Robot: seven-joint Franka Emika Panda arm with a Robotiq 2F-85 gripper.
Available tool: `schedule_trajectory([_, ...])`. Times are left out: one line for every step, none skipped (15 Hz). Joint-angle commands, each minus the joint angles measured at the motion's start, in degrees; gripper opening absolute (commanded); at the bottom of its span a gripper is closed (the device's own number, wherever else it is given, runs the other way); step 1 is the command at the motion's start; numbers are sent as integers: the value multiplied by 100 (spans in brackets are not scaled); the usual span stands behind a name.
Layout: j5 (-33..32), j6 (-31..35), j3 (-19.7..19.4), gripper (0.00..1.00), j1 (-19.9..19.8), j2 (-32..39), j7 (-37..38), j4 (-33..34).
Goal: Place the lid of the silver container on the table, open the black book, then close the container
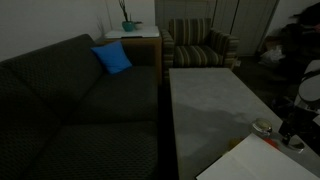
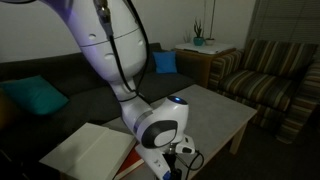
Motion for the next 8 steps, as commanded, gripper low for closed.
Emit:
schedule_trajectory([107, -148, 13, 100, 5, 271, -35, 397])
schedule_trajectory([107, -149, 13, 100, 8, 314, -34, 448])
schedule_trajectory([106, -150, 15, 85, 8, 342, -39, 480])
schedule_trajectory([105, -146, 15, 74, 8, 372, -41, 523])
schedule_trajectory([105, -139, 23, 67, 7, 369, -46, 527])
schedule_trajectory([109, -185, 31, 61, 10, 343, -43, 521])
schedule_trajectory([114, -215, 43, 53, 8, 320, -43, 511])
schedule_trajectory([116, -231, 44, 47, 10, 305, -40, 505])
